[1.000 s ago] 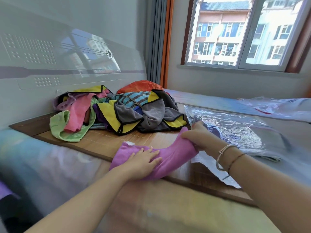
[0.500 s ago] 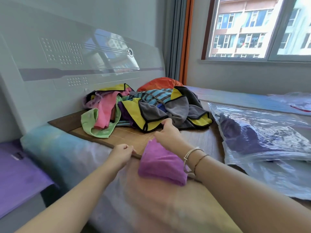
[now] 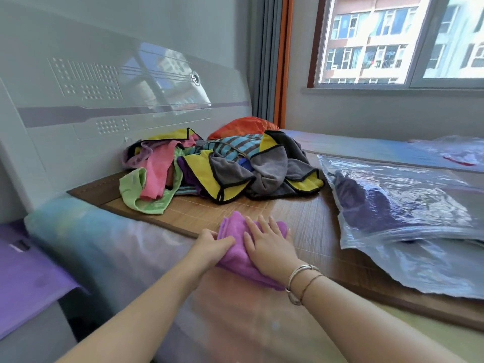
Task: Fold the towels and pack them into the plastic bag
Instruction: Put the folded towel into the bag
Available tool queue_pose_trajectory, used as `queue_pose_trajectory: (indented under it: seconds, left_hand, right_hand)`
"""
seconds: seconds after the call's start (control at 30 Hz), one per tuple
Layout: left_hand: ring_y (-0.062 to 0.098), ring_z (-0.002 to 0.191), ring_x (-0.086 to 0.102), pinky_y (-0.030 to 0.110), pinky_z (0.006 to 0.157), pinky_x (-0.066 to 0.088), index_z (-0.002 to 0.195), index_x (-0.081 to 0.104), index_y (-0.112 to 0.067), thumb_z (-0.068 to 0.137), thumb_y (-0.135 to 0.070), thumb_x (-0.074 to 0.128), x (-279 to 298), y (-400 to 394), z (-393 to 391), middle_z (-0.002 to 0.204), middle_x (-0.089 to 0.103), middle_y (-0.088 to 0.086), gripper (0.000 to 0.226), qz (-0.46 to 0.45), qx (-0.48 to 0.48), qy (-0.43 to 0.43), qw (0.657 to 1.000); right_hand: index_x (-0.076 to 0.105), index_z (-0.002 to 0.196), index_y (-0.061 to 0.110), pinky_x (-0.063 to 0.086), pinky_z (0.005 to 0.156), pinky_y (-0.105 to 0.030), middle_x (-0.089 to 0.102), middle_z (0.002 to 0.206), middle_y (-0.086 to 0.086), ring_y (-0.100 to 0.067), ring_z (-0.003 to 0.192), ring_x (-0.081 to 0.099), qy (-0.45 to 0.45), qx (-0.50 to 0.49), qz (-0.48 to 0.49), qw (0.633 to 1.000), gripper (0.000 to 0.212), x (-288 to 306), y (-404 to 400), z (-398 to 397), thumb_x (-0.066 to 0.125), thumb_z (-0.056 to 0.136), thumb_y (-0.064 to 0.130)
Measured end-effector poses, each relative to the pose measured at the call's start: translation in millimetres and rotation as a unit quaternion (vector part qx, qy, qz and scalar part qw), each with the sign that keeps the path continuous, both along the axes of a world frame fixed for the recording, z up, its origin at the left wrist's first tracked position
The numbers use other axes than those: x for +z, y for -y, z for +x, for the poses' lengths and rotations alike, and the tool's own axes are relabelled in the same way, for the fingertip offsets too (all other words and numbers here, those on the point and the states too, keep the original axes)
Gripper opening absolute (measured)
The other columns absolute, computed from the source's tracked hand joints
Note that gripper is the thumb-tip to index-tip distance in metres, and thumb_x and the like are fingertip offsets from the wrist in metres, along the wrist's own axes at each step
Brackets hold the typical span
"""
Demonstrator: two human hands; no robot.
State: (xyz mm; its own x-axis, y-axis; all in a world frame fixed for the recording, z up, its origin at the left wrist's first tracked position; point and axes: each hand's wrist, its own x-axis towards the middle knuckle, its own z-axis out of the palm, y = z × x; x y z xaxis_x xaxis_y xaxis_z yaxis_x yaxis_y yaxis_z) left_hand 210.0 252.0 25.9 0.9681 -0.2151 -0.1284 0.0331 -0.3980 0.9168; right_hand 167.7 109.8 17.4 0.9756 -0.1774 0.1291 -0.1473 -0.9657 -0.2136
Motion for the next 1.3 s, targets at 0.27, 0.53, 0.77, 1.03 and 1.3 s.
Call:
queue_pose_trajectory:
  seconds: [0.27,0.53,0.77,1.03,1.3]
  left_hand:
    - [0.009,0.073,0.056,0.024,0.063,0.043,0.088,0.050,-0.025,0.077,-0.020,0.059,60.7,16.6,-65.7,0.084,0.061,-0.005,0.015,-0.079,-0.143,0.132,0.978]
    - [0.008,0.073,0.063,0.023,0.063,0.047,0.101,0.056,-0.022,0.080,-0.023,0.073,108.6,77.2,-157.6,0.086,0.068,-0.004,0.027,0.052,-0.330,0.118,0.935]
    - [0.001,0.070,0.058,0.019,0.066,0.048,0.094,0.050,-0.017,0.075,-0.036,0.081,96.9,155.1,-213.0,0.086,0.068,-0.003,0.041,0.027,-0.380,0.150,0.912]
    - [0.027,0.142,0.004,0.038,0.117,0.002,0.123,0.058,-0.043,0.099,-0.034,0.045,54.1,223.0,-194.0,0.160,0.002,-0.013,0.028,0.300,-0.253,0.529,0.753]
    - [0.012,0.140,0.035,0.035,0.117,0.021,0.148,0.038,-0.020,0.084,0.003,0.047,77.6,256.0,-157.6,0.154,0.034,-0.008,0.068,0.161,-0.261,0.533,0.788]
  right_hand:
    - [0.007,0.154,0.024,0.013,0.121,-0.041,0.004,0.162,0.000,-0.016,0.149,0.001,0.158,0.059,0.140,0.976,0.064,48.3,24.4,-91.4,0.039,0.099,0.027]
    - [0.033,0.144,0.032,-0.011,0.119,-0.041,0.001,0.162,0.011,-0.007,0.145,-0.022,0.182,0.114,-0.092,0.972,0.078,95.1,83.8,-224.4,0.046,0.067,0.025]
    - [0.047,0.092,0.017,0.040,0.099,-0.040,0.062,0.103,-0.003,-0.024,0.108,0.055,0.081,-0.029,-0.074,0.994,0.027,89.4,147.2,-297.5,0.048,0.072,0.035]
    - [0.034,0.089,0.023,0.037,0.064,-0.033,0.062,0.102,-0.004,-0.030,0.096,0.060,0.100,-0.115,-0.112,0.982,0.018,62.3,203.1,-313.1,0.049,0.081,0.026]
    - [0.051,0.079,0.018,0.035,0.047,-0.028,0.062,0.072,-0.002,-0.029,0.062,0.063,0.255,-0.100,-0.195,0.942,0.015,56.3,208.2,-242.9,0.047,0.065,0.023]
